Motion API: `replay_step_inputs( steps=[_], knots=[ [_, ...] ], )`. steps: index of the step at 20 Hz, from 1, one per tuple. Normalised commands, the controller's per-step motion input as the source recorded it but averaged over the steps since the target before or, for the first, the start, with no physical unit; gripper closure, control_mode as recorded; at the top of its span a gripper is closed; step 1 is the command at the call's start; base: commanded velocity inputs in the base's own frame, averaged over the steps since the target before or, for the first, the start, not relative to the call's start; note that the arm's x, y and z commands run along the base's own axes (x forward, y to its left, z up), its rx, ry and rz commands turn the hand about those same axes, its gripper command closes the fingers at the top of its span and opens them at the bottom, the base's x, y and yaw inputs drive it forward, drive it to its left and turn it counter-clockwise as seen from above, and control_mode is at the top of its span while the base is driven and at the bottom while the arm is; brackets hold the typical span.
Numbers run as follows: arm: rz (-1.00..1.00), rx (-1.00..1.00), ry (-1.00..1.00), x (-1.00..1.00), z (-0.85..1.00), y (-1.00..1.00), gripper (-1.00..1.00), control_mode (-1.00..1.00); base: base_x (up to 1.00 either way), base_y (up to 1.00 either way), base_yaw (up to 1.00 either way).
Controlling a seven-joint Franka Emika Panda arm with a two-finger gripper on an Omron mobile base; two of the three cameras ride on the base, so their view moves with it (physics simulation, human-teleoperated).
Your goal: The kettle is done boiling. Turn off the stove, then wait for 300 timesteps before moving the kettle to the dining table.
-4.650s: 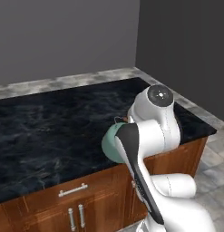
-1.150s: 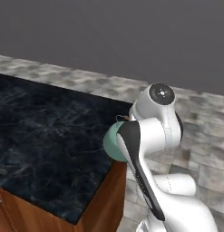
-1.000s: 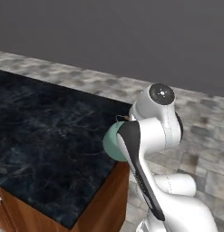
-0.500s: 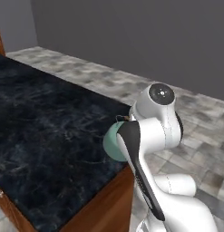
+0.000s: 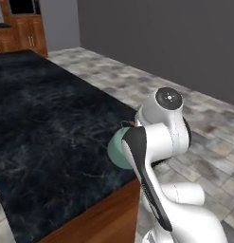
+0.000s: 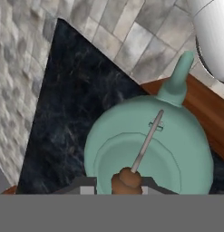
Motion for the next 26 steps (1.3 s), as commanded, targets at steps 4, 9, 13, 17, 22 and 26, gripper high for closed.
replay_step_inputs(
  steps=[4,9,13,17,22,26],
  knots=[
    [0.0,0.0,0.0,0.0,0.0,0.0,1.0,1.0,0.16,-0.56,0.38],
    [0.0,0.0,0.0,0.0,0.0,0.0,1.0,1.0,0.09,-0.59,0.38],
    [0.0,0.0,0.0,0.0,0.0,0.0,1.0,1.0,0.04,-0.6,0.38],
    [0.0,0.0,0.0,0.0,0.0,0.0,1.0,1.0,0.04,-0.61,0.38],
    [0.0,0.0,0.0,0.0,0.0,0.0,1.0,1.0,0.04,-0.61,0.38],
    [0.0,0.0,0.0,0.0,0.0,0.0,1.0,1.0,0.05,-0.6,0.38]
  ],
)
